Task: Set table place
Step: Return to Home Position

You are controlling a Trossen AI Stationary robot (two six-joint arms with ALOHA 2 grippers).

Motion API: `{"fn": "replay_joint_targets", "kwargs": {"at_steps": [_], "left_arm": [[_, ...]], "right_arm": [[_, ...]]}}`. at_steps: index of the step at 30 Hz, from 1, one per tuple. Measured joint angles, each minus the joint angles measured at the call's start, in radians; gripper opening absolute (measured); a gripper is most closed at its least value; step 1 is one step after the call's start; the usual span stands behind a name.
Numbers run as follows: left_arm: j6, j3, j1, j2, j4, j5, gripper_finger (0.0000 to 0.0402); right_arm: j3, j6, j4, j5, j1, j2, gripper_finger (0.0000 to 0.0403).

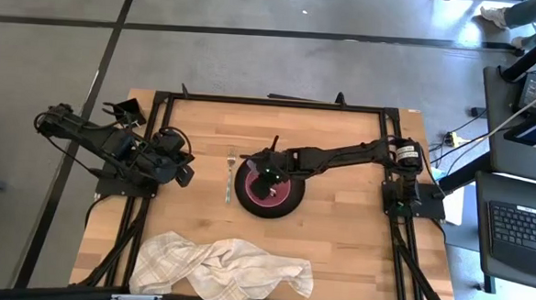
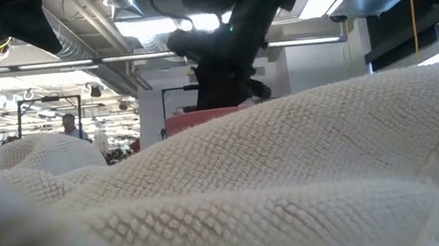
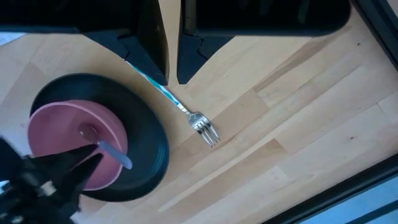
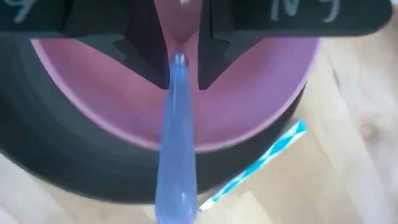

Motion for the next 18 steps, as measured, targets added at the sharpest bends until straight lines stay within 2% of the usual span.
{"fn": "replay_joint_targets", "kwargs": {"at_steps": [6,13,18], "left_arm": [[0.0,0.0,0.0,0.0,0.0,0.001,0.0027],[0.0,0.0,0.0,0.0,0.0,0.003,0.0027],[0.003,0.0,0.0,0.0,0.0,0.003,0.0027]], "right_arm": [[0.127,-0.094,-0.158,0.089,0.029,-0.022,0.008],[0.459,-0.105,-0.611,0.018,0.059,-0.025,0.008],[0.698,-0.111,-0.849,0.004,0.104,-0.026,0.008]]}}
